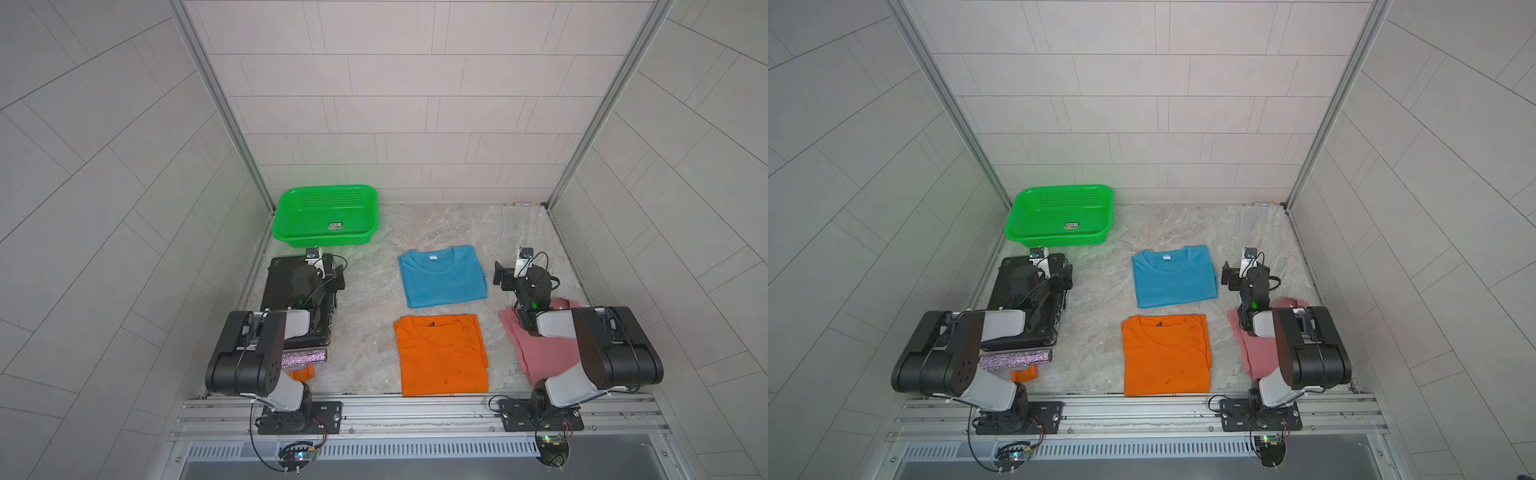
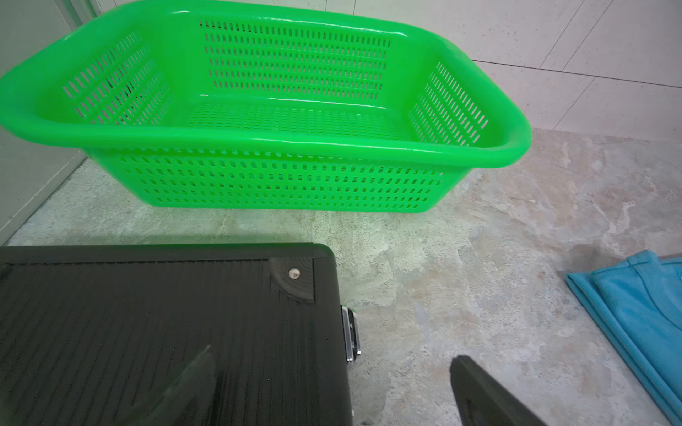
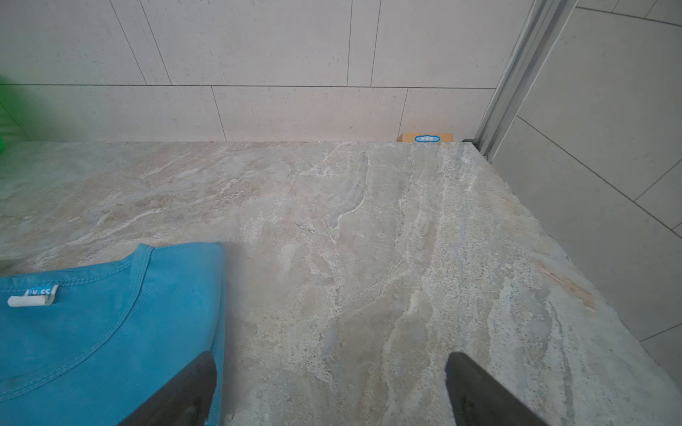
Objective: Put the folded t-shirts into the basket
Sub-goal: Move the bin to the center of the board.
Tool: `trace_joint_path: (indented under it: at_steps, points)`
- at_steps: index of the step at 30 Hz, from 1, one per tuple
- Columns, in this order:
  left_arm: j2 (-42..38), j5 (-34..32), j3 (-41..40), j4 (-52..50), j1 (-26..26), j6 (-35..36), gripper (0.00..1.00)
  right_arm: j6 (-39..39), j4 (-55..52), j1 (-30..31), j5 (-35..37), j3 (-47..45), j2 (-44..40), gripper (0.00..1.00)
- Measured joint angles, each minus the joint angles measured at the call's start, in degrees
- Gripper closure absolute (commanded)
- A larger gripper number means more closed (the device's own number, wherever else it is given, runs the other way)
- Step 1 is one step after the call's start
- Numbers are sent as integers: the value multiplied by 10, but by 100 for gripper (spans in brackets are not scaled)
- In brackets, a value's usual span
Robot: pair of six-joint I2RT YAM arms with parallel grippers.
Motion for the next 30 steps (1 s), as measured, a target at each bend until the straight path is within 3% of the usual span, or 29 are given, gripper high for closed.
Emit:
trace_joint_path:
  at_steps: [26, 28, 30]
  points:
    - [0, -10, 1, -5, -2, -2, 0, 0, 1, 0, 0, 0, 0, 0]
    - [-1, -14, 11, -29, -3, -2, 0, 4, -14, -1, 9, -1, -14, 0]
    - [-2, -10, 52, -104, -3, -2, 0, 27, -99, 0, 41, 15, -64, 0]
